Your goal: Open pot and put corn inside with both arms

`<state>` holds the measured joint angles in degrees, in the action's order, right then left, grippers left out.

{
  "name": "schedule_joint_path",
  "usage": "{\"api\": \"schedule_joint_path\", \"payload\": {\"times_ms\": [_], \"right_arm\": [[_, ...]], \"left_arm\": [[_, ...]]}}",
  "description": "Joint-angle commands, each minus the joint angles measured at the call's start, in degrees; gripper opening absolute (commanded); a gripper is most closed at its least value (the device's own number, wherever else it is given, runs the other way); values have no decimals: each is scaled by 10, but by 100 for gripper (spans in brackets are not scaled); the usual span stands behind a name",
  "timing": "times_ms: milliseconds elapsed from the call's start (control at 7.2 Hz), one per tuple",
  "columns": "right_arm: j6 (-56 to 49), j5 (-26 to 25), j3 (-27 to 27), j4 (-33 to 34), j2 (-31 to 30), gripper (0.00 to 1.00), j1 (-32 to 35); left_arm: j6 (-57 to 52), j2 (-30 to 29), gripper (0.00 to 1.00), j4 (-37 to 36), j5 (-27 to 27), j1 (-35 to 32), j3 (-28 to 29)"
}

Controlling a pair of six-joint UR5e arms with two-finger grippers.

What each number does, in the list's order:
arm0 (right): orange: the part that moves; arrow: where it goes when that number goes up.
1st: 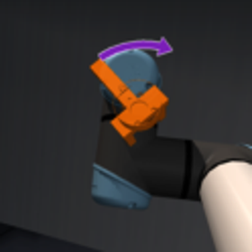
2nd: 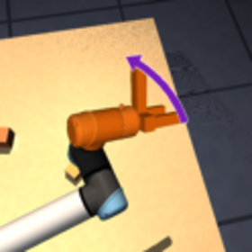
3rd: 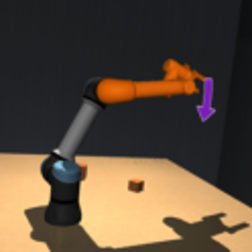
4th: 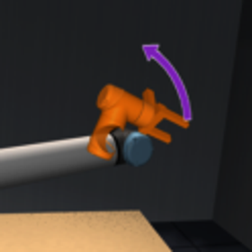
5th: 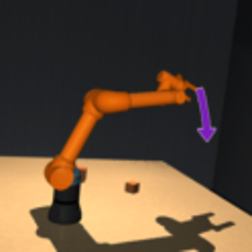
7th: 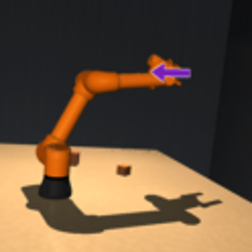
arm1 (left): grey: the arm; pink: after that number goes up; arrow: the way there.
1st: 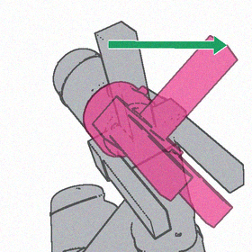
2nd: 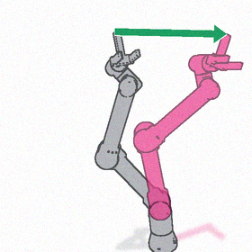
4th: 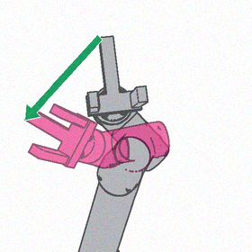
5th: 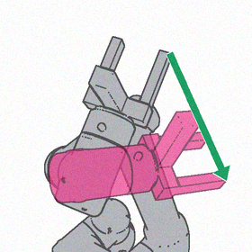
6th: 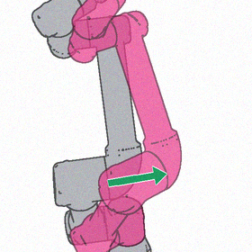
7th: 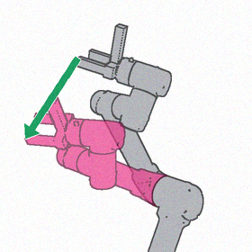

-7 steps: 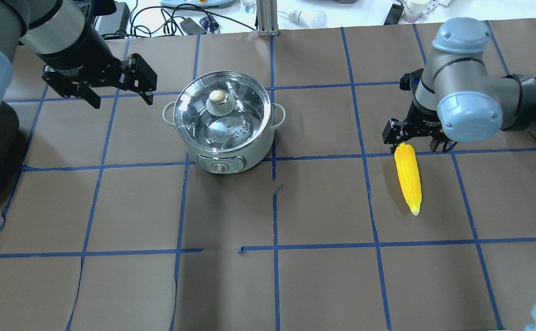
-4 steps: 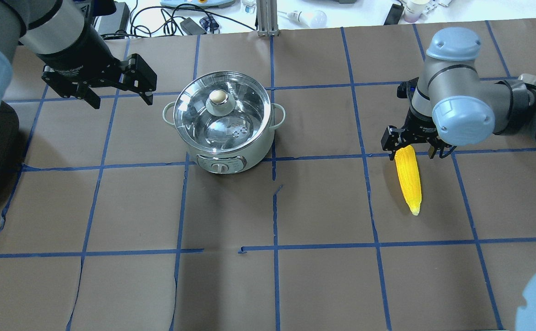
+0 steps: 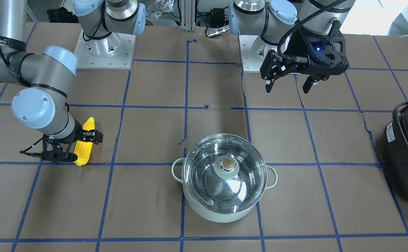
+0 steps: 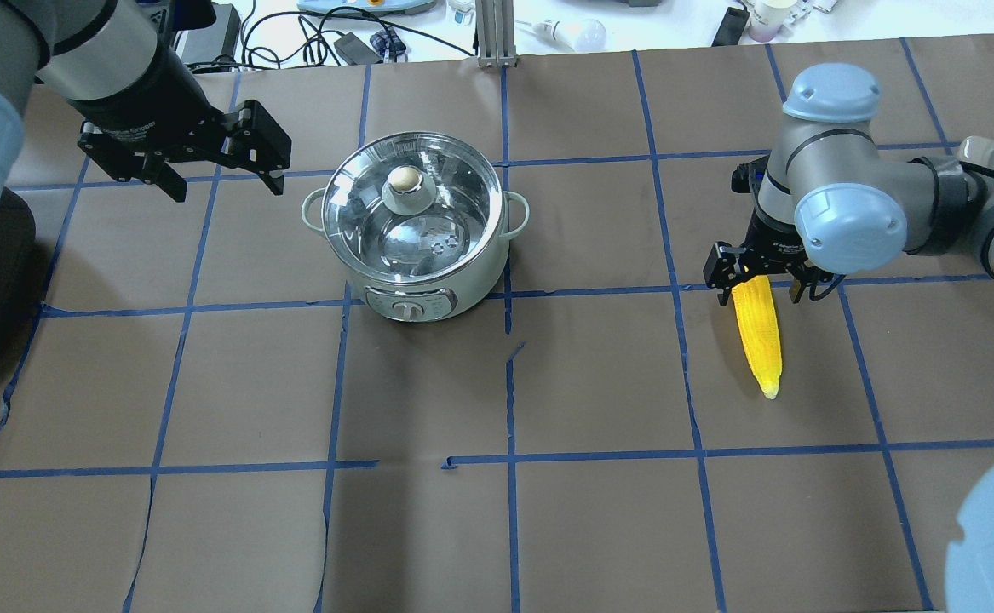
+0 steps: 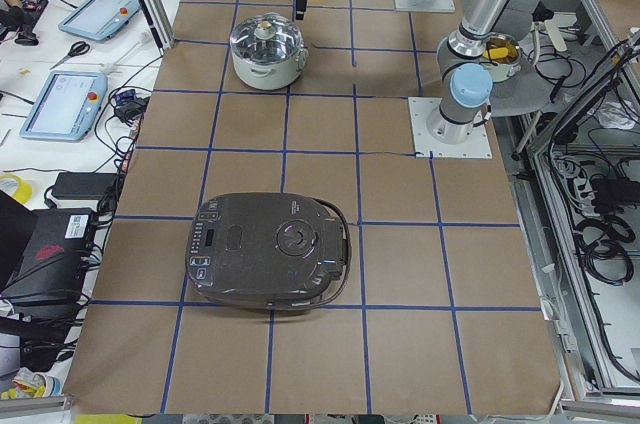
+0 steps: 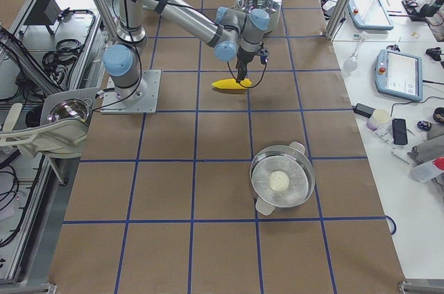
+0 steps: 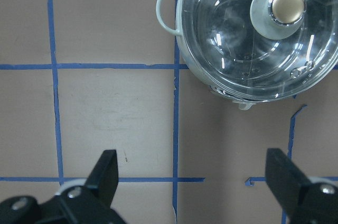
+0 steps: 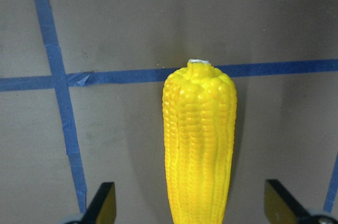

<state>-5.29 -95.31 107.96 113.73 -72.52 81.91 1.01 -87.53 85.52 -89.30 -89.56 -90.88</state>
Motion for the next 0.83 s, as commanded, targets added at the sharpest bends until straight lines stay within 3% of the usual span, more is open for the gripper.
{"api": "schedule_joint_path", "payload": {"times_ms": [0, 694], "right_arm": [[0, -1, 1, 0, 3, 100, 0], [-1, -2, 1, 4, 25, 100, 0]], "left_arm": [[0, 0, 100, 0, 0, 0, 0], [1, 0, 100, 0, 1, -2, 0]]}}
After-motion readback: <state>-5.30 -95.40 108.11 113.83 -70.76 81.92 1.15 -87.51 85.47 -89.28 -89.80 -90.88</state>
